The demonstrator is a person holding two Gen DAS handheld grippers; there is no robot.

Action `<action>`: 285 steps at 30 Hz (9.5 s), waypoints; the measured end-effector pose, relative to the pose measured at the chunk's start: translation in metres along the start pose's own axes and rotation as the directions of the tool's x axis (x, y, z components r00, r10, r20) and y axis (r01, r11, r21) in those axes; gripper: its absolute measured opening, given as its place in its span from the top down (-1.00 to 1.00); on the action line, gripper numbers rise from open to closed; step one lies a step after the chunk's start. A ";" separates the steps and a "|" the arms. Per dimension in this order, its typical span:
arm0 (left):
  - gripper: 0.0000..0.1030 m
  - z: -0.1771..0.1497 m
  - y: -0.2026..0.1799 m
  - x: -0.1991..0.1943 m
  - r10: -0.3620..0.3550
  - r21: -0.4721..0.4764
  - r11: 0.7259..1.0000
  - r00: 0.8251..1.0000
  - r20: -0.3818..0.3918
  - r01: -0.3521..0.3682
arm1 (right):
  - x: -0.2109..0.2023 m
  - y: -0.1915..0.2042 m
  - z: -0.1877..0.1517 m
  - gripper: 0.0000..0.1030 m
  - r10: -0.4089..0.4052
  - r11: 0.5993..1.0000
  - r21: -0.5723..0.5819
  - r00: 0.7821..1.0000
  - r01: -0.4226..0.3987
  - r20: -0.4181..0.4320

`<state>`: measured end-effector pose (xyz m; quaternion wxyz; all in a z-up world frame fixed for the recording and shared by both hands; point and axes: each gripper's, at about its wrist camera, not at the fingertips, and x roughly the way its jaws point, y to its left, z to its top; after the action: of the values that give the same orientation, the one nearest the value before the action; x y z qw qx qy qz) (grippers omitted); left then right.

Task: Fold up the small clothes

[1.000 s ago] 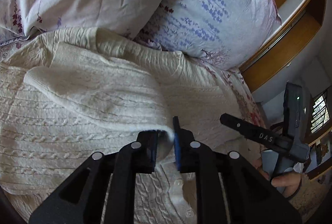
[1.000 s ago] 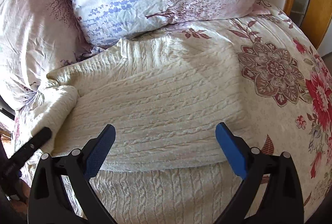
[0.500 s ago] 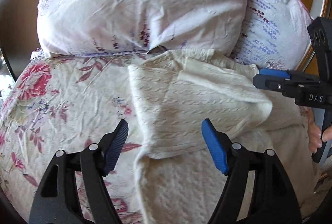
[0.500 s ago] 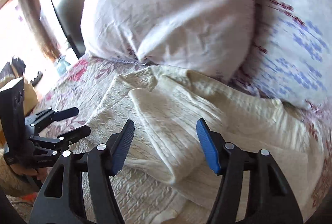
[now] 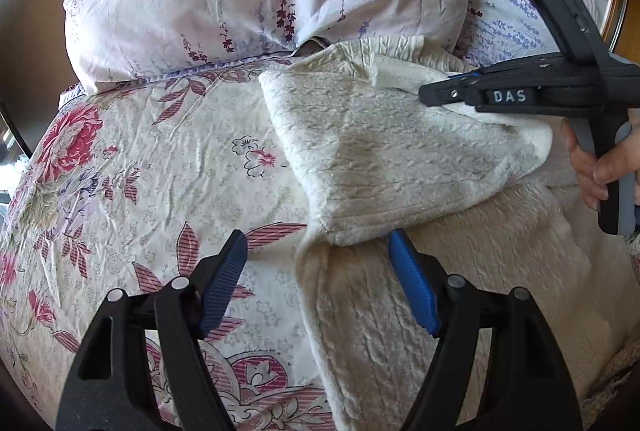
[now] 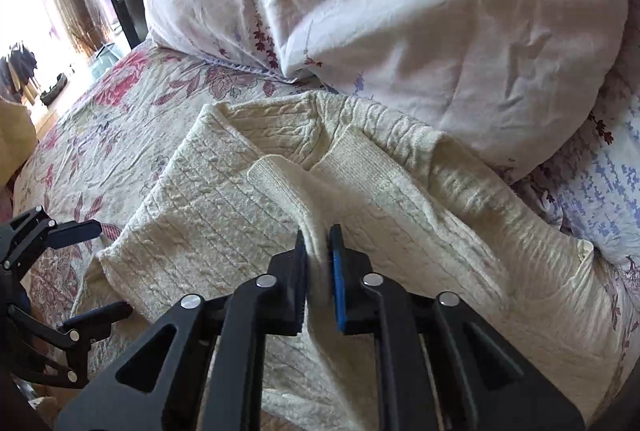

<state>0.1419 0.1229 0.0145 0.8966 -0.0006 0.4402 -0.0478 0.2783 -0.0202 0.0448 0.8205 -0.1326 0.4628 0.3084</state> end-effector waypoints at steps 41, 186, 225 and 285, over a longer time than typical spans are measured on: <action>-0.53 0.002 0.012 0.012 0.046 -0.090 0.995 0.999 -0.027 -0.049 | -0.131 -0.195 -0.210 0.87 -0.210 0.551 0.835 0.969 0.008 0.129; 0.88 0.110 0.065 0.083 -0.402 -0.662 0.624 0.897 0.184 0.415 | -0.091 -0.289 -0.169 0.82 0.114 0.447 0.774 0.887 -0.449 0.448; 0.74 0.035 0.036 0.005 -0.287 -0.458 0.841 0.955 0.076 0.289 | -0.121 -0.250 -0.211 0.87 -0.009 0.691 0.714 0.986 -0.114 0.166; -0.81 0.084 -0.047 0.053 -0.011 -0.200 0.980 0.996 -0.092 -0.008 | -0.045 -0.099 -0.096 -0.38 -0.213 0.946 0.244 0.977 0.214 -0.032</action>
<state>0.2363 0.0681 0.0256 0.8705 -0.0887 0.4840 -0.0039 0.2585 -0.1630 0.0248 0.8579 -0.0799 0.4824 0.1578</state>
